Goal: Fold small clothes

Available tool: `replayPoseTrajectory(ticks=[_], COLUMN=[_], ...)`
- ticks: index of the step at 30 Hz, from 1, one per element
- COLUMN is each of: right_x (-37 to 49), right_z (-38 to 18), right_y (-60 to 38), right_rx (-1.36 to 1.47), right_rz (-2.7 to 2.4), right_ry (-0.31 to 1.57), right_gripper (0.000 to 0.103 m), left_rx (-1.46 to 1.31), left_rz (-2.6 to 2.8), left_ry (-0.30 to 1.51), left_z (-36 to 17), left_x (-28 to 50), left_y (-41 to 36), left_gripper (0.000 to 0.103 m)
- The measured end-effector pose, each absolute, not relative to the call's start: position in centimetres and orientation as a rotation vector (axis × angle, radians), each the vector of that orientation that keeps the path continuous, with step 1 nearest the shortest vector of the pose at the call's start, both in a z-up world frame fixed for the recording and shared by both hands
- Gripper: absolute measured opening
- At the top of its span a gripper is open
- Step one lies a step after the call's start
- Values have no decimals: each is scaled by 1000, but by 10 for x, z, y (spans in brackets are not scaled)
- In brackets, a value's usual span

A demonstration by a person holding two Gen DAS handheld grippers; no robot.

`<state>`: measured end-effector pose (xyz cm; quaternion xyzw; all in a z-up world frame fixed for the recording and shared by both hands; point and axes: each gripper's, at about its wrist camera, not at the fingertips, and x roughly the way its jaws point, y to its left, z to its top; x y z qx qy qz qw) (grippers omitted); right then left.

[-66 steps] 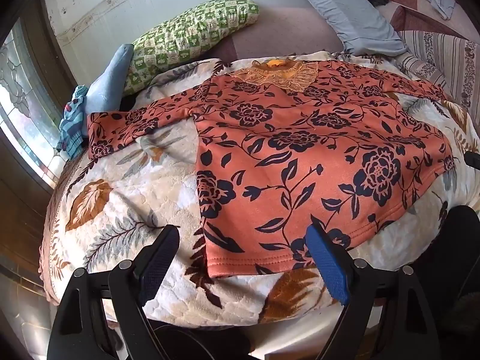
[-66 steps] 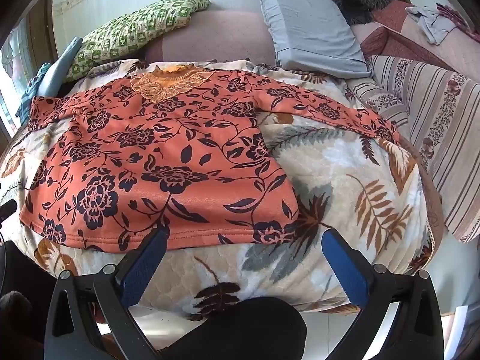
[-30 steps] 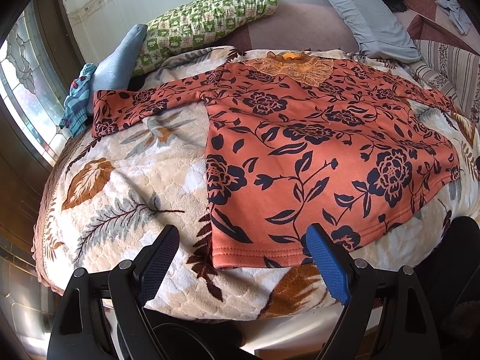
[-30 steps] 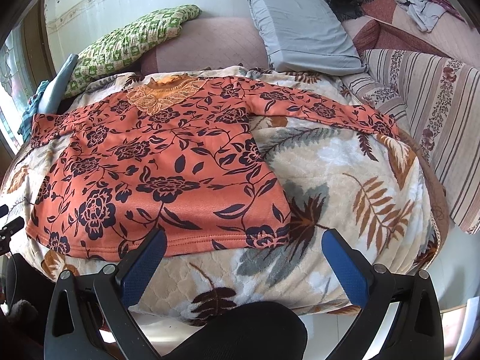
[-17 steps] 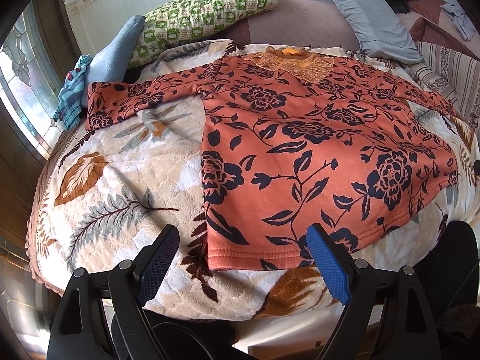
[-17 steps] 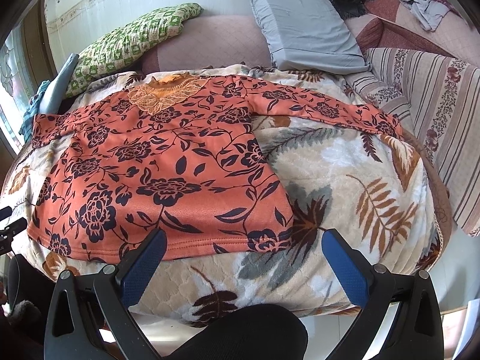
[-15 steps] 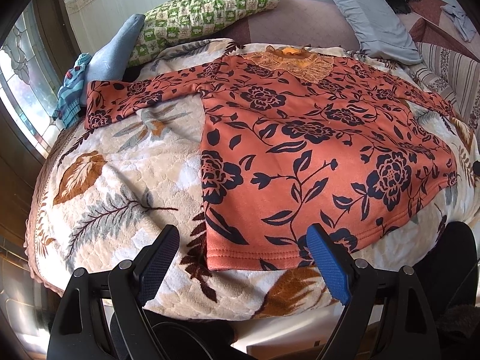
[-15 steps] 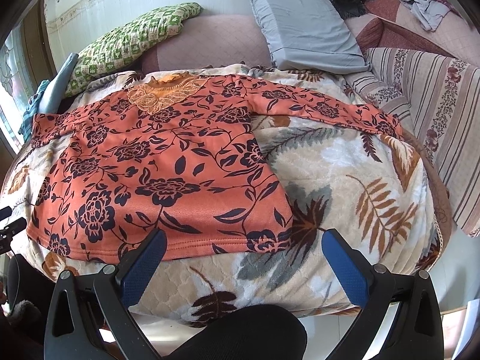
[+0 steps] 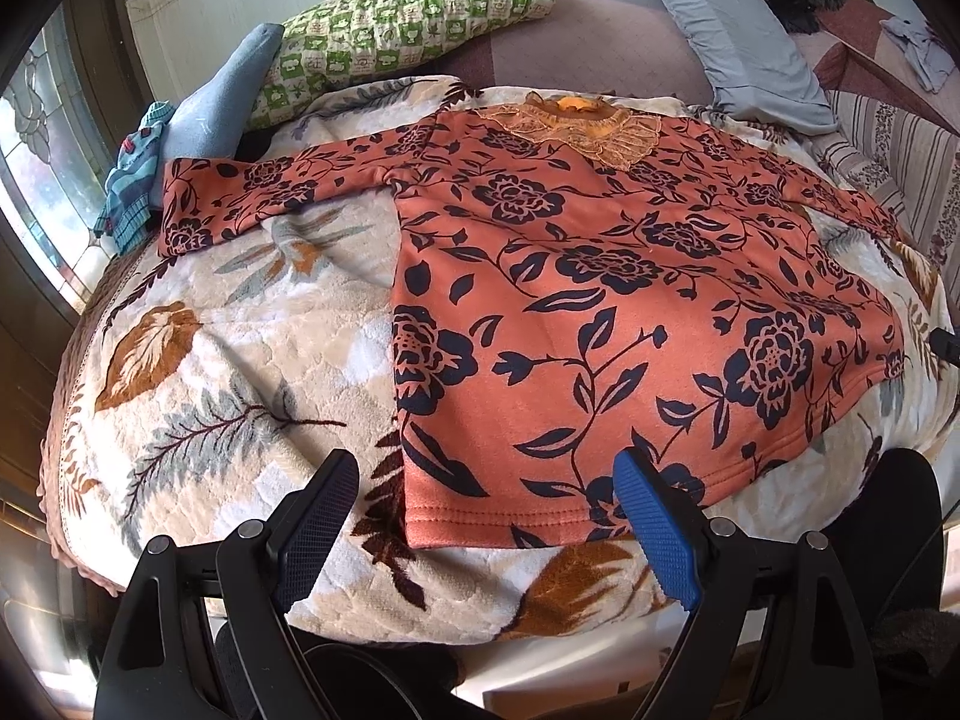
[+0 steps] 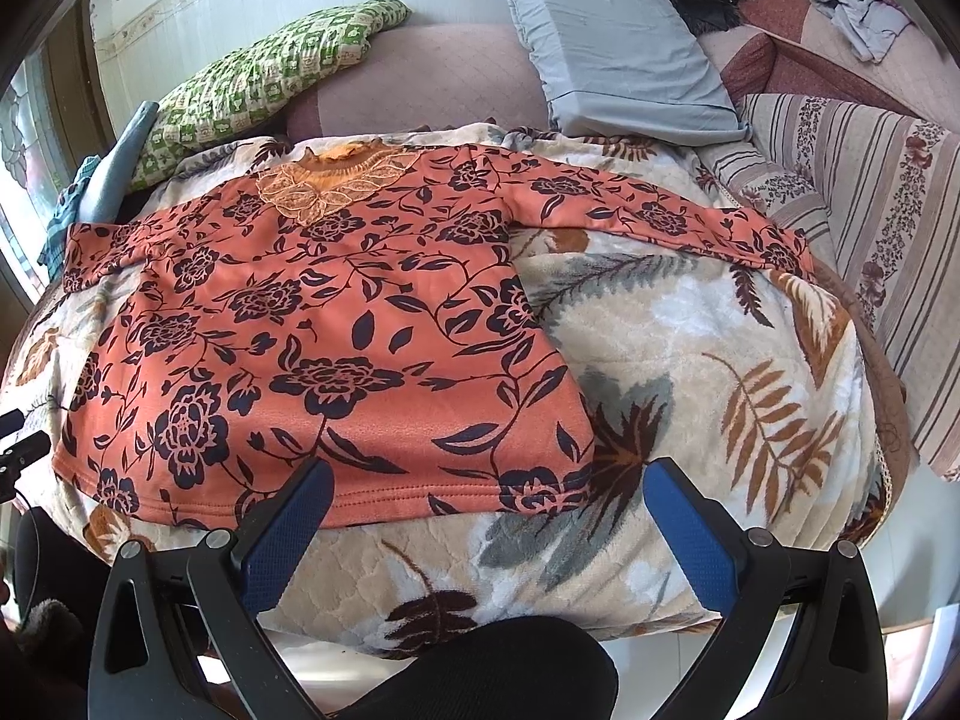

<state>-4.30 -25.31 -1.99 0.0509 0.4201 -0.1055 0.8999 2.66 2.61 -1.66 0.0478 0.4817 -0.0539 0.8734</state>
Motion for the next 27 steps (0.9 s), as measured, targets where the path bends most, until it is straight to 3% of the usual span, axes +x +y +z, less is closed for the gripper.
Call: replayPoseTrajectory(ticks=[27], right_x=[-34], right_z=[-22], right_y=[-272], right_rx=[162], right_rz=[-183], right_ry=[859], right_gripper=[103], left_rx=[1], left_rz=[-87], left_ry=[1078], left_z=[-11], left_x=[72], left_y=[33], left_gripper=[87])
